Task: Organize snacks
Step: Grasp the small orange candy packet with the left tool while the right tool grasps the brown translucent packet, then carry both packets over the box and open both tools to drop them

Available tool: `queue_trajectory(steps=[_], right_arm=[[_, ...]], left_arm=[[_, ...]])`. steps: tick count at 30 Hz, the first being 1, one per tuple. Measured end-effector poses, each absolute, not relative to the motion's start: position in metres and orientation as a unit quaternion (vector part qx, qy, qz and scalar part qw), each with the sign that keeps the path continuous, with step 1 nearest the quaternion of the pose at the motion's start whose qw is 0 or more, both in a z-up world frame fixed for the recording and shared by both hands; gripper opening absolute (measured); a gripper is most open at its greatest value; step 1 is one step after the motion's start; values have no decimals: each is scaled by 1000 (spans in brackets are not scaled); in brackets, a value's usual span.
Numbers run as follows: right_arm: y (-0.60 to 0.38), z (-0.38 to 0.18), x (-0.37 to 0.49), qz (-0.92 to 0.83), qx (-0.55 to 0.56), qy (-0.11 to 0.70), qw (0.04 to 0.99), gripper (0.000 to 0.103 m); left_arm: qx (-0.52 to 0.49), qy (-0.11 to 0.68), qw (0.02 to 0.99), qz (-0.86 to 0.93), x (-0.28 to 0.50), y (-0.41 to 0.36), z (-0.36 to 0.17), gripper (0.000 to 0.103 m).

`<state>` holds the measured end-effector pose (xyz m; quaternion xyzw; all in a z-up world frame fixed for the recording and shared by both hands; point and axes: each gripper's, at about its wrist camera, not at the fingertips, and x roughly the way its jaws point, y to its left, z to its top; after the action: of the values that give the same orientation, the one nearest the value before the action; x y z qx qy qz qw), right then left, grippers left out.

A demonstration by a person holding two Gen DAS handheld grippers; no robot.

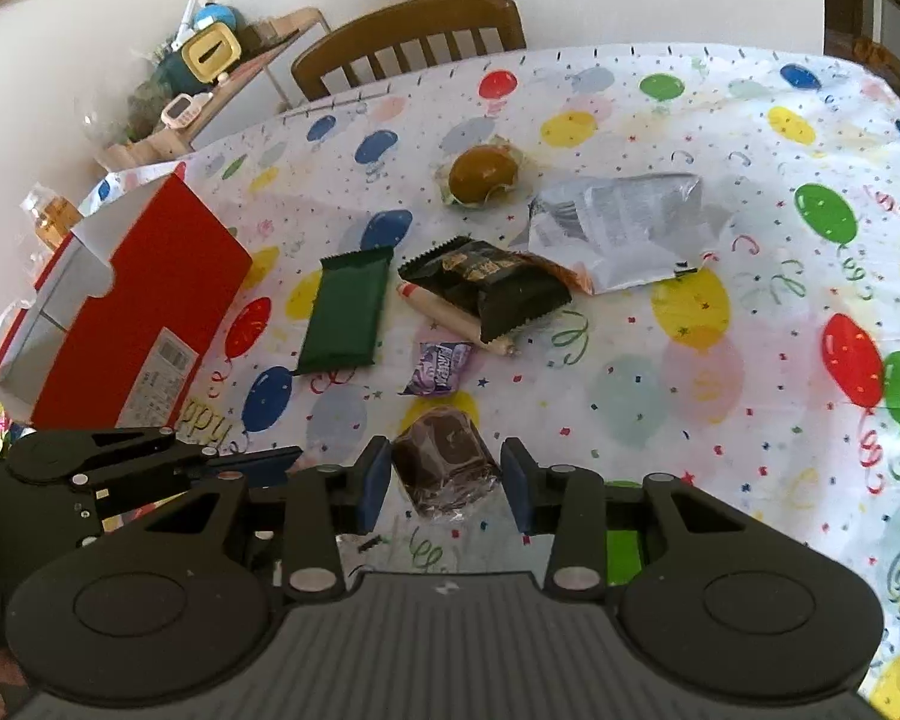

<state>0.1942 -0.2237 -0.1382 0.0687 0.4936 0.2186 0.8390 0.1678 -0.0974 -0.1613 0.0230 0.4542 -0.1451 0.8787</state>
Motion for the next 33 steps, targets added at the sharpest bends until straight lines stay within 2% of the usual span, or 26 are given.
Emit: queue_trajectory(steps=[15,33], right_arm=[[-195,-71,158,232,29,441,867,39],[-91,-16,158,295,-17,386,874,39]], left_arm=[[-14,424,897,-122,143,-54,-97,29],[-48,364,929,-46,138,47,-26,29]])
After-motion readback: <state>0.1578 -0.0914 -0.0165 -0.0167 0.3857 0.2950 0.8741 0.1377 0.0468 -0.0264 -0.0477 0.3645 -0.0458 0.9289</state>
